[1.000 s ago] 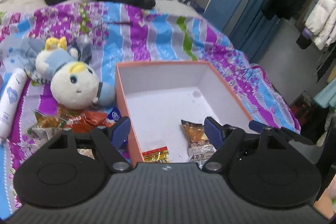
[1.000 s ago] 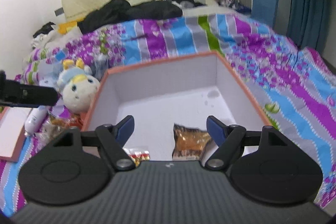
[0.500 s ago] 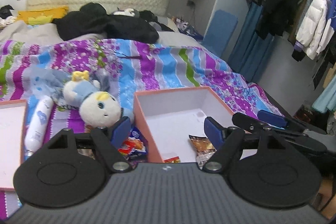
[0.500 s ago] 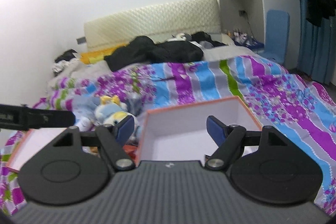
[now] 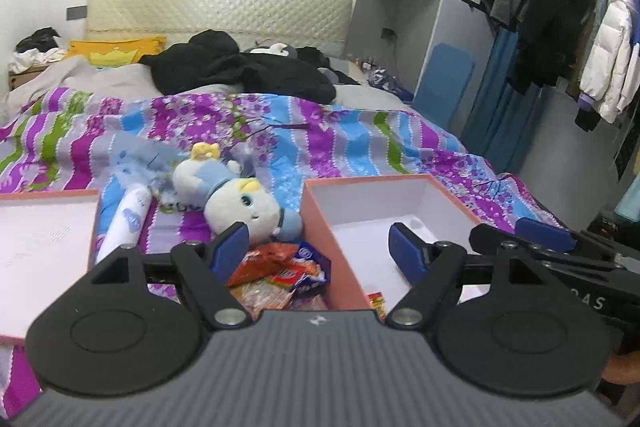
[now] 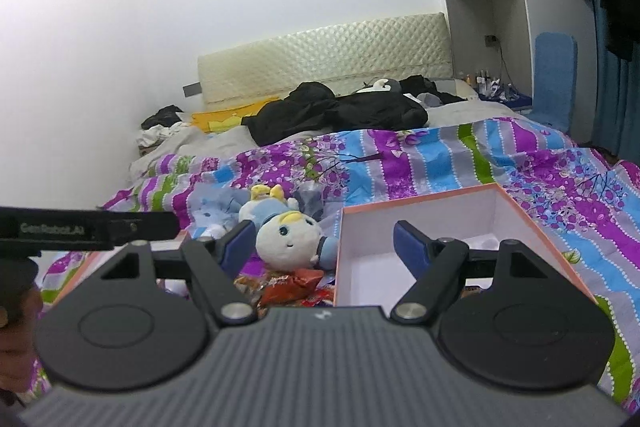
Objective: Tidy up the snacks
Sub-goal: 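Open both tools to drop the packets into the pink box, withdraw, then grasp the clear wrapper with the left tool while the right grasps the orange packet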
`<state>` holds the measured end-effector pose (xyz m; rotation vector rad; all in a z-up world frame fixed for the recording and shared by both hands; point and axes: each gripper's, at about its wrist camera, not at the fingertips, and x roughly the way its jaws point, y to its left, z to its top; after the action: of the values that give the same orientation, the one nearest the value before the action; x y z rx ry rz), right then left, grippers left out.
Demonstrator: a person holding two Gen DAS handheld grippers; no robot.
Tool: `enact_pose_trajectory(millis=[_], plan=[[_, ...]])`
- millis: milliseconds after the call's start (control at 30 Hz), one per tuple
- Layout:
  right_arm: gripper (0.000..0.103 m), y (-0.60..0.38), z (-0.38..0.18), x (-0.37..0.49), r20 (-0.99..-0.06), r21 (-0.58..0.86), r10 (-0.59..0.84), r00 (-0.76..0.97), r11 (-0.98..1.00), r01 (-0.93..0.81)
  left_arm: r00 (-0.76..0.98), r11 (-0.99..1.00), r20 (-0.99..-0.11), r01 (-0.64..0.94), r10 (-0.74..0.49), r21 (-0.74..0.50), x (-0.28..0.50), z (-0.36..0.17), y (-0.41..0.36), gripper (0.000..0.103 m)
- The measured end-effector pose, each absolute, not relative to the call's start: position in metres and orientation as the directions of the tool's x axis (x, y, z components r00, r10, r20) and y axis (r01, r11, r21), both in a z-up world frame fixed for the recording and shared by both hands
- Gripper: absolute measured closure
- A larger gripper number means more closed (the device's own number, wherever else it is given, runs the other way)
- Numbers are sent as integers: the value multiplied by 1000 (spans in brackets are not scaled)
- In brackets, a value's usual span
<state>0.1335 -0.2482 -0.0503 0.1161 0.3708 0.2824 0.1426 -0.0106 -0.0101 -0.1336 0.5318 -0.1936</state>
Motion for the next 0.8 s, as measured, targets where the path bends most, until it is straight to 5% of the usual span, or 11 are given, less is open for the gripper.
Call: enact_pose_trajectory(millis=[800], plan=[[26,-199,-138,68,-433,189,298,851,953,-238,805,976,-573,31,-151,-213,79,-98,47,22]])
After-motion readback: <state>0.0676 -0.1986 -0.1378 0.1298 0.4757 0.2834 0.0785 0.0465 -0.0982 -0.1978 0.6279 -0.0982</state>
